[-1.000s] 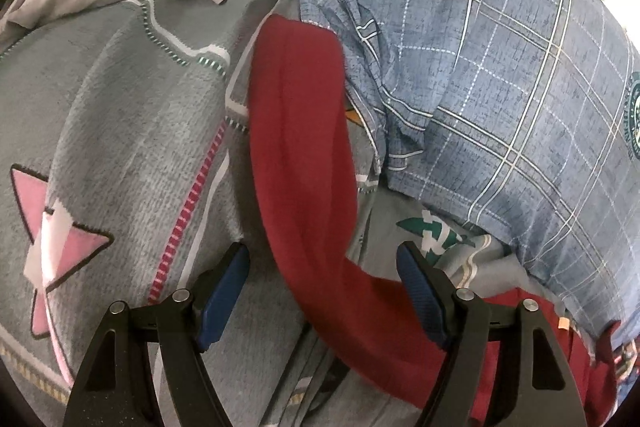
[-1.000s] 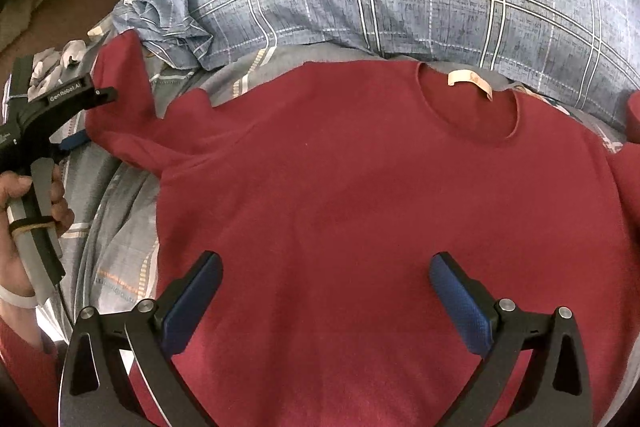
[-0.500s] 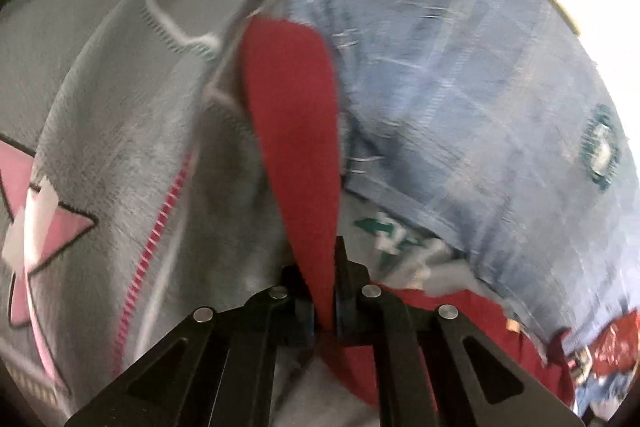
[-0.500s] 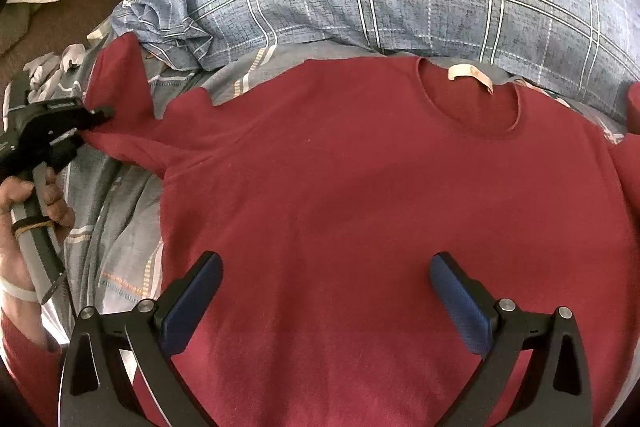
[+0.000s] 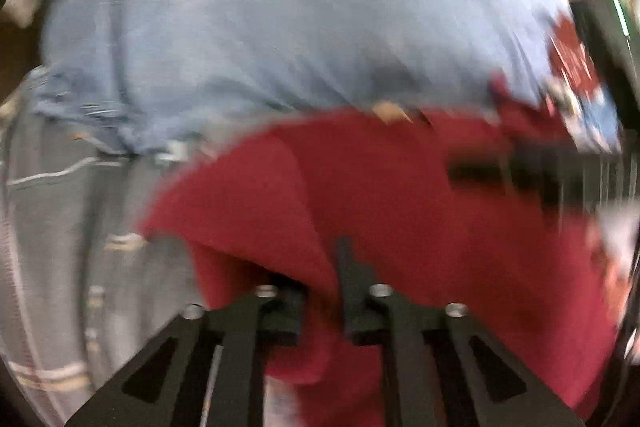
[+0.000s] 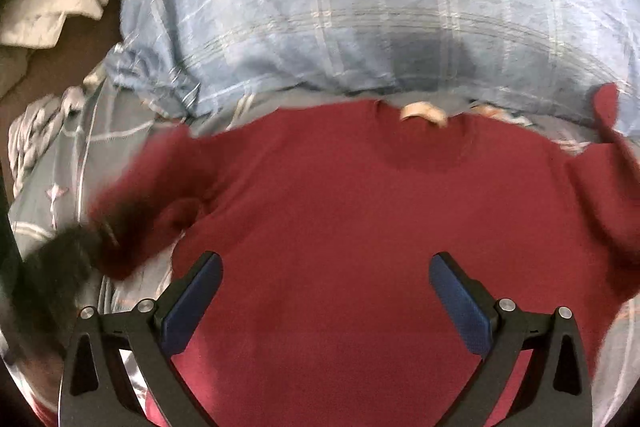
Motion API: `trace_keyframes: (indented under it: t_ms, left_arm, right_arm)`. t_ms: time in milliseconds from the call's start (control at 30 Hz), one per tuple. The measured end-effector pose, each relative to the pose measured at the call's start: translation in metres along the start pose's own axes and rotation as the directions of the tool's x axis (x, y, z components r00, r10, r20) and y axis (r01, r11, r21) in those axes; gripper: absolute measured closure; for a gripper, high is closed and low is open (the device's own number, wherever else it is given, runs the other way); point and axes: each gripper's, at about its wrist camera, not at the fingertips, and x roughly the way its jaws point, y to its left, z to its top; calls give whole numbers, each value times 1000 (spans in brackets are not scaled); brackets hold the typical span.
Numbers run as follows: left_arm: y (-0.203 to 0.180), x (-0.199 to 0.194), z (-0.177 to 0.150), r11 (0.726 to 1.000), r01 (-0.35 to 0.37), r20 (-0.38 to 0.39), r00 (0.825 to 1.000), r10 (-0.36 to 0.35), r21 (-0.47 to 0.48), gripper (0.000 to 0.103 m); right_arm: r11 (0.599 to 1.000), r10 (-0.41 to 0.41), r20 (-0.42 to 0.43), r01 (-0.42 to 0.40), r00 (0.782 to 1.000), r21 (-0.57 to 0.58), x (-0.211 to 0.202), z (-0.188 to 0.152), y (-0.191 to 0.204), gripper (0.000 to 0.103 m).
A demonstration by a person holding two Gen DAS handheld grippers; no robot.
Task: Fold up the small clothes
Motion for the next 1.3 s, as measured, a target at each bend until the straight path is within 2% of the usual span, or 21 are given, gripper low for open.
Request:
trace_keyframes:
  t_ms: [67,200,333,400,533,633,733,800,867,933,967,1000,1033,1100,1200,1300]
  left_arm:
    - [-17,10,-4,998,45,-47,998,-43,51,58]
    - [-14,5,2,997,71,-66,995,-69,33,53]
    - [19,-21,7,992,87,-7,996,-88,-96,41]
    - [33,-31,0,985,82,15,997,-81,-149,40]
    - [53,-32,-18,978,-13,0,1000,13,-209,39]
    - [59,-32,-23,970,23,12,1000,-21,-243,39]
    - [65,-21,-22,965,7,6,1000,-6,-262,39]
    - [71,-12,-21,961,-2,-6,1000,1,-275,39]
    - [76,-10,-21,956,1,-4,1000,-2,-292,39]
    - [81,-10,-20,951,4,10,1000,-1,-308,37]
    - [84,-11,-20,948,5,20,1000,1,-317,37]
    - [86,-11,-20,946,6,28,1000,4,-323,37]
    - [89,-12,-20,944,5,39,999,8,-331,37]
    - [93,-18,-22,935,16,64,998,7,-354,37]
    - [100,-26,-26,921,20,105,994,23,-389,36]
    - [104,-28,-29,916,-13,109,992,62,-401,36]
  right_arm:
    - [1000,-21,11,21,1000,23,-5,3,-13,0]
    - [998,-28,26,27,999,60,-14,10,-31,0]
    - [1000,-3,47,2,999,31,-20,15,-27,0]
    - [1000,11,56,-12,998,6,-20,17,-22,0]
    - [1000,-3,57,2,998,9,-15,20,-21,0]
    - [997,-48,60,45,997,55,-13,23,-39,0]
    - [990,-89,45,84,995,113,-4,25,-60,0]
    - [992,-79,5,78,997,96,11,24,-63,2]
    - [996,-80,-36,82,996,43,31,22,-59,10]
    - [992,-123,-59,121,991,-24,53,18,-53,19]
    - [984,-160,-3,159,987,-76,53,16,-47,22]
    - [982,-154,15,155,988,-105,53,15,-43,46]
    - [984,-124,13,125,992,-124,51,16,-37,74]
    - [976,-150,23,152,988,-157,42,23,-30,98]
    - [979,-117,85,130,989,-159,10,33,-30,99]
    - [974,-171,202,197,964,-115,-32,44,-47,99]
